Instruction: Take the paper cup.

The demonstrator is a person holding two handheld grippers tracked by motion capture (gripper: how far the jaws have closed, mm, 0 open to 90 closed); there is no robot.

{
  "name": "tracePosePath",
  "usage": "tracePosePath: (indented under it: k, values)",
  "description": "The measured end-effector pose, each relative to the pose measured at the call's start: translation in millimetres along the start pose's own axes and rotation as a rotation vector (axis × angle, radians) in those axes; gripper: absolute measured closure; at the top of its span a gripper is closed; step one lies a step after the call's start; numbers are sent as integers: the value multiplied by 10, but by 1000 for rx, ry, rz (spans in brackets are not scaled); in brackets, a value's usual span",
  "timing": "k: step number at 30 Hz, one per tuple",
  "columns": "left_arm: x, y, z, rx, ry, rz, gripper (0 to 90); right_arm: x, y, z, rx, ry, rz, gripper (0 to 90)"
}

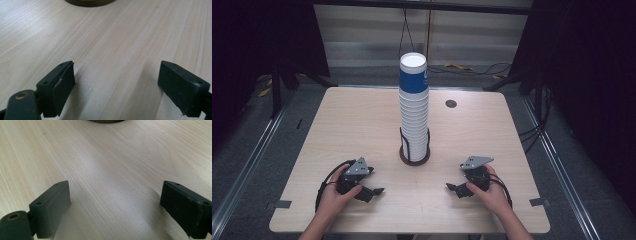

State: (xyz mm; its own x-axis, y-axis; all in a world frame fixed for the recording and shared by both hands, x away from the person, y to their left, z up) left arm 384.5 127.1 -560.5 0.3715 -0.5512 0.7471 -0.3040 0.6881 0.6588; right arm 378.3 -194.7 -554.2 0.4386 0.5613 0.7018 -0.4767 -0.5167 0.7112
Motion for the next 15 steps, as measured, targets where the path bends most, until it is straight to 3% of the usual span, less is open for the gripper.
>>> tracePosePath:
  k: [15]
  values:
    - [-1, 1, -4, 7, -8, -3, 124, -4, 5, -5, -6, -9, -1, 90]
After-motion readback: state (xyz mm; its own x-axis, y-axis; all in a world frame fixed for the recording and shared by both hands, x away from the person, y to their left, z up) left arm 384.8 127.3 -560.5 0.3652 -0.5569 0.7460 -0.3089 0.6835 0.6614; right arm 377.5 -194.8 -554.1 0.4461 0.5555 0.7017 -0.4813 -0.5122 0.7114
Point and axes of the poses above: each handheld gripper's, and its own axes: y roughly backward along the jaws, x roughly out of its top, z roughly to its right, the point moved 7 cm from there along -y, roughly forward along the jaws, and after that the axes turned 3 degrees about y, right-handed, at the moved point
